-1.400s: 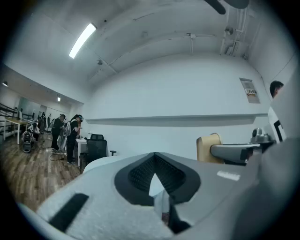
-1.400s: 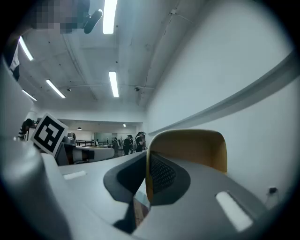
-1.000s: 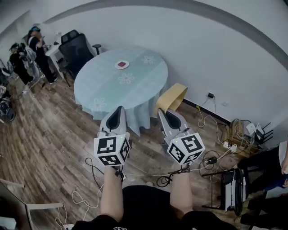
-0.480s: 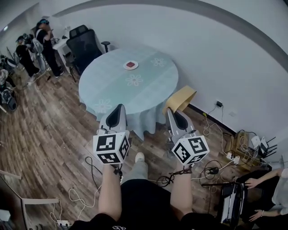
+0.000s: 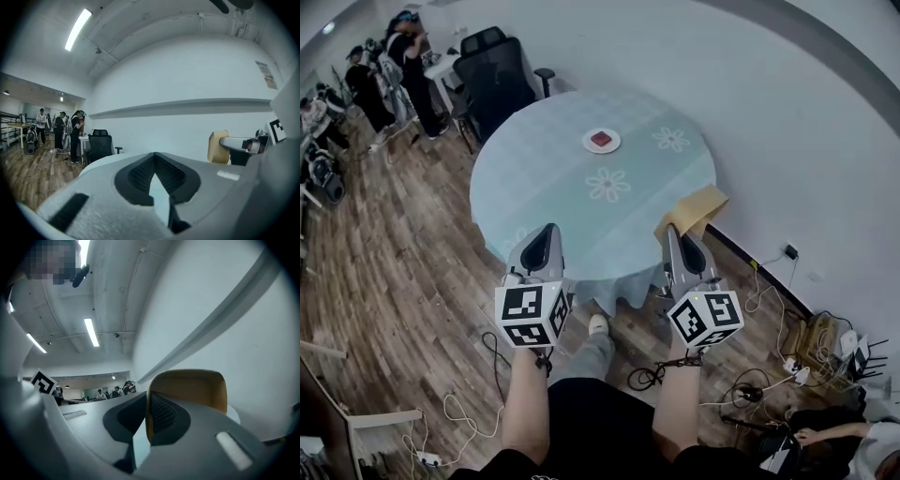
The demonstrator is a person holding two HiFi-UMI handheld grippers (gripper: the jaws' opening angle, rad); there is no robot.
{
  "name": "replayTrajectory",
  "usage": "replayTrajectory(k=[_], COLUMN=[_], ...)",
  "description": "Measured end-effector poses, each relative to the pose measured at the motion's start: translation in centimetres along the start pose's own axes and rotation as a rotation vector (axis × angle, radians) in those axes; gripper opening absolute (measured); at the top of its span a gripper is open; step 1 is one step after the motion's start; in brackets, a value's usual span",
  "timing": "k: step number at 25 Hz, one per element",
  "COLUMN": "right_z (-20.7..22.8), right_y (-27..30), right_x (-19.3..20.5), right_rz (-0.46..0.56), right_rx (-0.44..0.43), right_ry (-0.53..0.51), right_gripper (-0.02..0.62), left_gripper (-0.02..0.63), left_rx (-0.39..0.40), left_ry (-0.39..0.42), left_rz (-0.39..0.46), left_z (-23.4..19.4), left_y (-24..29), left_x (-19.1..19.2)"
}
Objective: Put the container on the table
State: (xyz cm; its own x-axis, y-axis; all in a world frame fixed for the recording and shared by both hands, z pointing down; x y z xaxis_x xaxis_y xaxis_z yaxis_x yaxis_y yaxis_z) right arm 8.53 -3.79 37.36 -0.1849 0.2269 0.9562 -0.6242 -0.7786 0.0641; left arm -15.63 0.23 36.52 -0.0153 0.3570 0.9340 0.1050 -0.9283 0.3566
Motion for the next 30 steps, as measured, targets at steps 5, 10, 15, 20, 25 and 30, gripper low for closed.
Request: replayTrajectory(k=[5, 10, 15, 20, 25, 30], right_z=[3.3, 9.2, 13.4, 15.3, 14.6, 13.7], right_y=[10.6, 16.7, 21.0, 28.0, 36.0, 39.6], right_x=[-2.3, -2.5, -2.8, -2.2, 5.0, 13.9], right_rz=[-0.042, -0.111, -0.212, -0.445, -0.833, -1.166], right_rx=[-0.004, 0.081, 0.086, -0.063, -0.263, -0.427], right_ry=[-0.014, -0.007, -0.048, -0.276, -0.592, -0.857], right_gripper=[0.017, 0.017, 0.017, 0.018, 0.018, 0.018], left_gripper=[0.003, 0.003, 0.003, 0.003, 0.003, 0.003], left_rx=[0.003, 0.084, 0.102, 0.038, -0.027, -0.074], left_ry=[-0.029, -0.040, -0.065, -0.124, -0.197, -0.246], left_rz=[-0.071, -0.135, -0.197, -0.229, -0.253, -0.276], left_z=[-4.0, -3.7, -3.2, -4.1, -6.6, -8.3], left_y=[11.0, 21.2, 27.2, 30.8, 32.0, 32.1], left_x=[-3.0, -4.3, -4.5, -4.7, -3.9, -2.5])
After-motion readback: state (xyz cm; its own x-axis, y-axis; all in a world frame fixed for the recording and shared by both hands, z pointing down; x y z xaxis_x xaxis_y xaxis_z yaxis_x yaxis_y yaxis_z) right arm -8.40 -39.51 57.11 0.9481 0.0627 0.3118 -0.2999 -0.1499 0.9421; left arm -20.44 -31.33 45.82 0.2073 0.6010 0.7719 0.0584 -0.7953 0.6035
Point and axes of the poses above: the fingertips, and each gripper's own axes: y forward along the fingers, z to its right, x out of its underside, the point moved 6 cm from there along -y, backward along the fingers, and after that the axes turned 14 degrees about -z, right-handed, at the moved point
